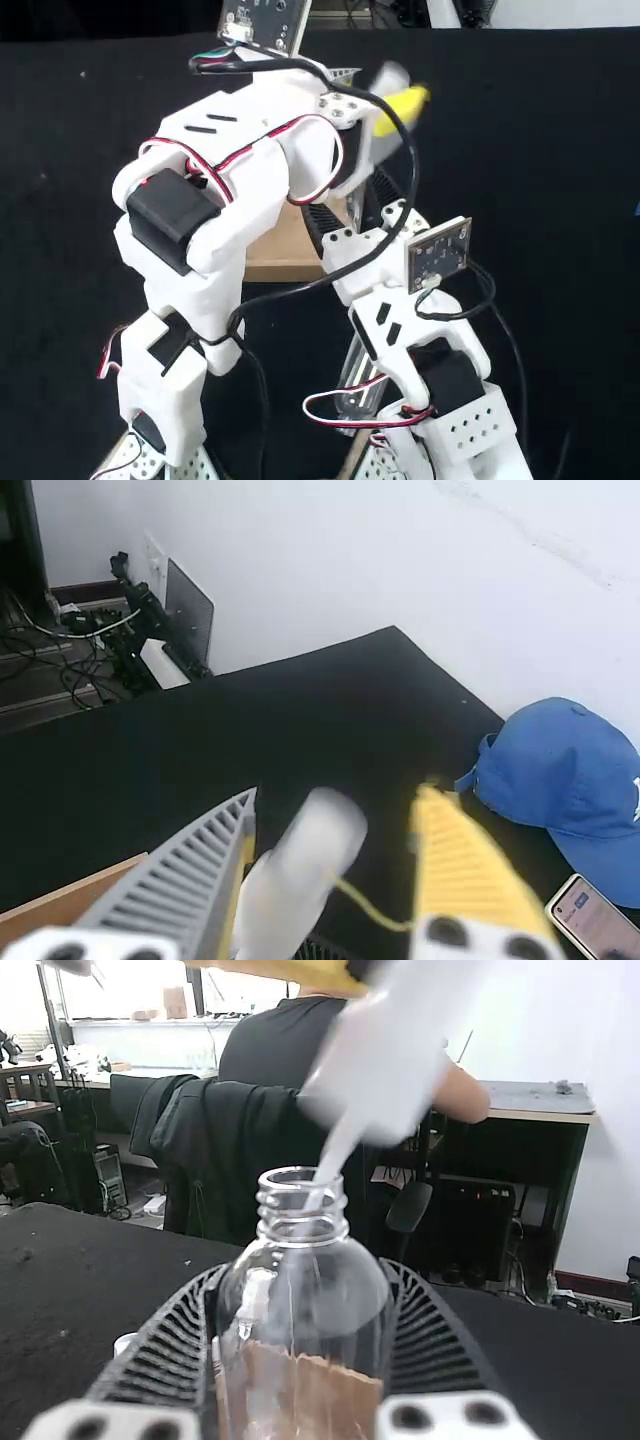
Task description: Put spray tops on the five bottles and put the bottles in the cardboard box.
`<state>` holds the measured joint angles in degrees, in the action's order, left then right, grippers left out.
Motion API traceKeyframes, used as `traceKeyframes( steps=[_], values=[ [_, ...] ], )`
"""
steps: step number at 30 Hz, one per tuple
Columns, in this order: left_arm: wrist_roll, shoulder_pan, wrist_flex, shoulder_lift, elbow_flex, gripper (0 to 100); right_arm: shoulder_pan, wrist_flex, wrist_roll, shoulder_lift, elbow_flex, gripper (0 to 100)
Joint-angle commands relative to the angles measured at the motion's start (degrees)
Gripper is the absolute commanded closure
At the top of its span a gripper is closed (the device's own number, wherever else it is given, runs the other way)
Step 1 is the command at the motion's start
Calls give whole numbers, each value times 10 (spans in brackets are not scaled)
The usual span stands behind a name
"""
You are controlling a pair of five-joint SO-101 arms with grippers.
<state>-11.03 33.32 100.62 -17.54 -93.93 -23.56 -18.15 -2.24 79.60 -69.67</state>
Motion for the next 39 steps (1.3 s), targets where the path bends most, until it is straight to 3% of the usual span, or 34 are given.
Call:
traceKeyframes(
  steps=[1,8,12,14,21,26,30,32,35,39],
  values=[
    [-4,-4,3,23,-13,688,-7,14,1,22,7,938],
    [-4,-4,3,81,-13,745,-7,13,1,22,7,938],
    [-4,-51,3,125,-13,799,-6,13,1,22,7,938],
    [-4,-109,3,142,-13,827,1,13,1,17,7,938],
    [-4,-407,3,169,-13,923,68,25,-3,1,19,938],
    [-3,-596,3,169,19,970,91,64,-3,-128,52,938],
    [4,-685,4,175,131,967,105,133,-4,-260,74,938],
    [48,-720,4,176,210,967,105,177,-4,-315,73,938],
    [91,-742,4,181,330,968,105,231,-4,-387,73,938],
    [68,-764,0,211,492,968,101,285,-4,-444,73,938]
  ],
)
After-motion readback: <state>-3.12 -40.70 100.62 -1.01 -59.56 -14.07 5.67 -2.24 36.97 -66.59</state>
